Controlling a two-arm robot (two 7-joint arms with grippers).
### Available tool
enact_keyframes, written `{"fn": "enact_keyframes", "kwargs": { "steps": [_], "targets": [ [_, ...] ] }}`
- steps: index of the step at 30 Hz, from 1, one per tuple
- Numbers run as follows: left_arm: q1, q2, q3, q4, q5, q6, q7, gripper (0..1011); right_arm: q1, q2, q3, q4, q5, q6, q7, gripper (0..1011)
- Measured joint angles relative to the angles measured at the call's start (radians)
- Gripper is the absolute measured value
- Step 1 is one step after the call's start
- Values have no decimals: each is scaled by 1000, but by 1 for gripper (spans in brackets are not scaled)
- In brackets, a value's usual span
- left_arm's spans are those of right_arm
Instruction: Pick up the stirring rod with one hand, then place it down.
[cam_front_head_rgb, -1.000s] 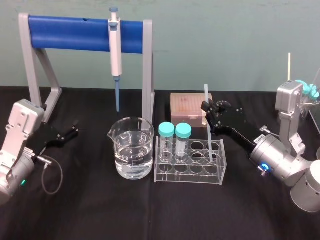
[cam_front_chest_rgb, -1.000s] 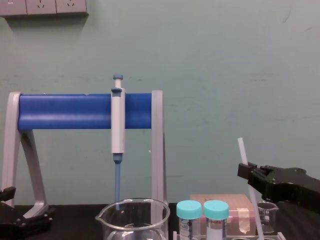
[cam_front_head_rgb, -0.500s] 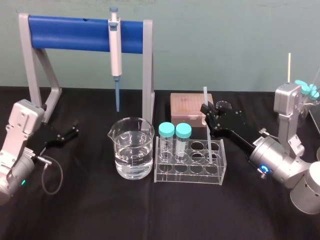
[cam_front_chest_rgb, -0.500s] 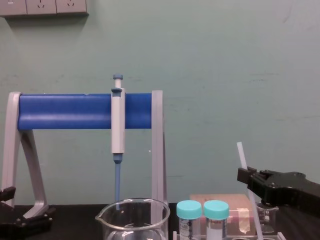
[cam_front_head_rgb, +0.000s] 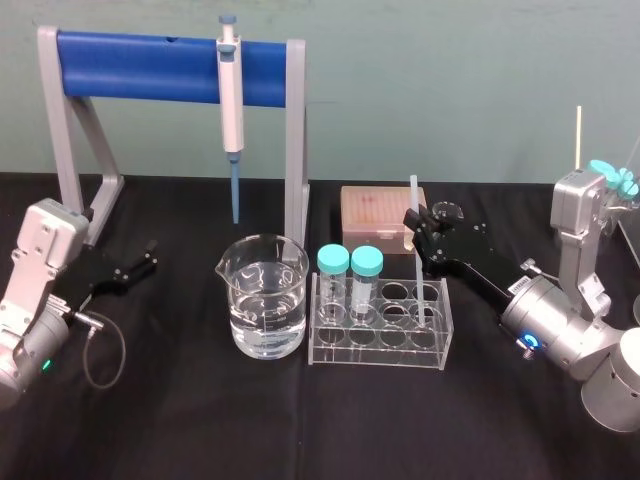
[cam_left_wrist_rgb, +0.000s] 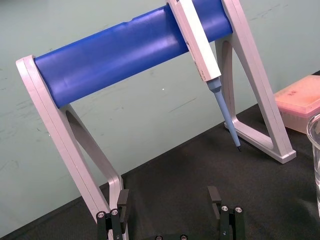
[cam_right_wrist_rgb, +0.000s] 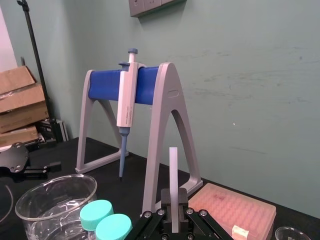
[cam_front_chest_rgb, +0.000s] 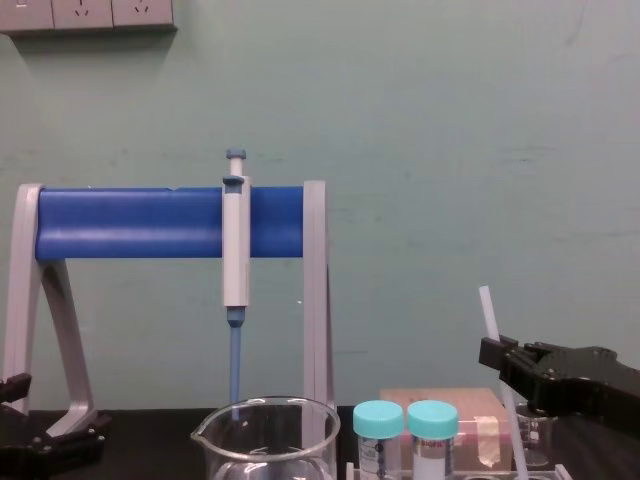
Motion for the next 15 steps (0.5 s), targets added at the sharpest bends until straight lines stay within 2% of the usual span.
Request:
{"fn": "enact_keyframes", "kwargs": {
  "steps": [15],
  "targets": [
    [0,0,0,0,0,0,0,1000,-2,1,-4,-1,-20,1,-11,78]
  ]
}}
